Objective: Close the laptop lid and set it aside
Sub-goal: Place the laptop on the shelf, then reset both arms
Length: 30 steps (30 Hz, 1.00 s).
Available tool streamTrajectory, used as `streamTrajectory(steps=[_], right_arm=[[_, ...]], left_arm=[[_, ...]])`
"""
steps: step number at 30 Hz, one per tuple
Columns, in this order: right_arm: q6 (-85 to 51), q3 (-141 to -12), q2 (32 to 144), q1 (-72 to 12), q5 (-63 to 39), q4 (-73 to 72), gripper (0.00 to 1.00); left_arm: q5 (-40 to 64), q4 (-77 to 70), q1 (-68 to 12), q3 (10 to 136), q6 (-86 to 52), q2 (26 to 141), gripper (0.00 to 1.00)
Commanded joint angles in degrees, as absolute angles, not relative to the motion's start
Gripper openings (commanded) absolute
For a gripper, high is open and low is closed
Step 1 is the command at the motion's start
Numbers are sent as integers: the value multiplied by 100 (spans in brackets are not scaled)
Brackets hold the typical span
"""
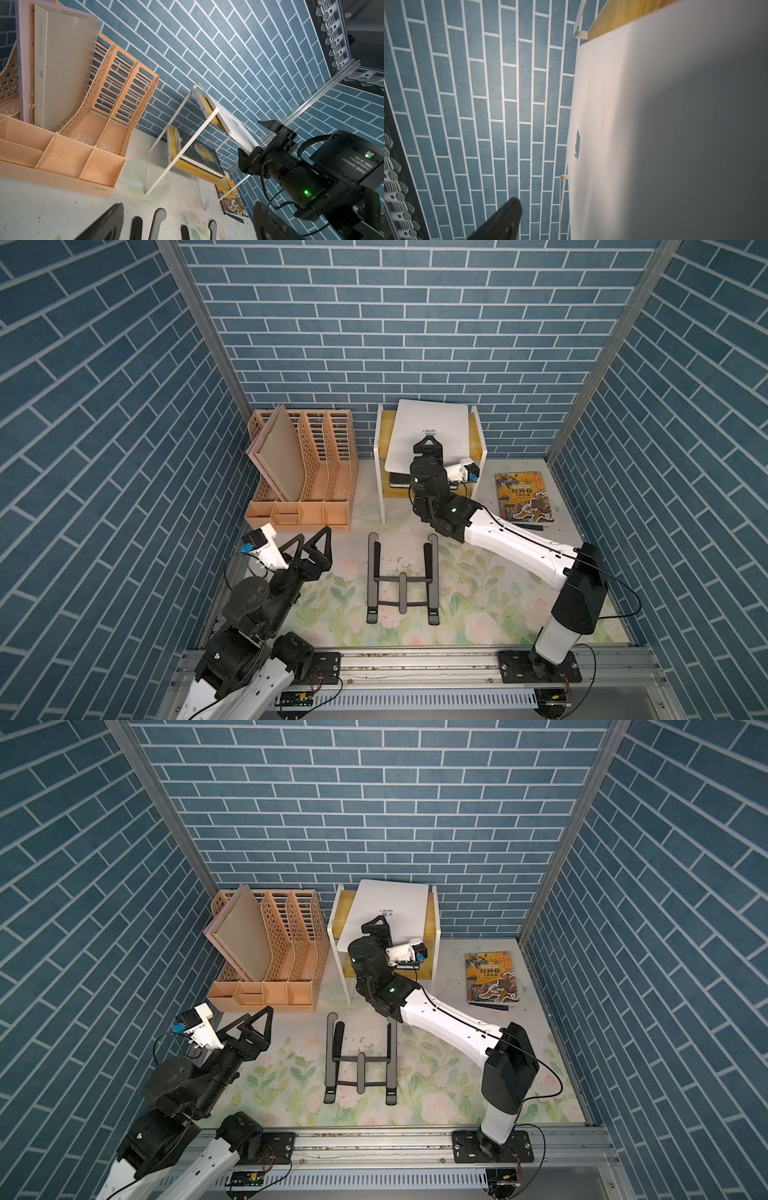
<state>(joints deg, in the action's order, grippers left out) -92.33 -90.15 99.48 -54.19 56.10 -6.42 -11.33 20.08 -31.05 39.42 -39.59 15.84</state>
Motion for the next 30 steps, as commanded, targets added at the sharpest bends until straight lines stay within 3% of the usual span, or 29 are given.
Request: streamTrajectory(steps=[1,15,25,30], right_arm=[[-9070,-8835,9710,-5344,5468,-471,97],[-6706,-6666,7988,-5584,4796,-2132,100],[-5429,-4676,5714,-5941,4174,-2303,100],[-3634,-3325,4307,-5940,3840,-3163,100]], left_arm=[[-1129,1863,-3133,3914,-3976,1635,100],[-1213,1679,-3138,3929,-3825,1776,100],[-1814,1542,-3133,3888,-3343,2292,100],[-2511,1000,-3137,3398,-2762,2777,100]])
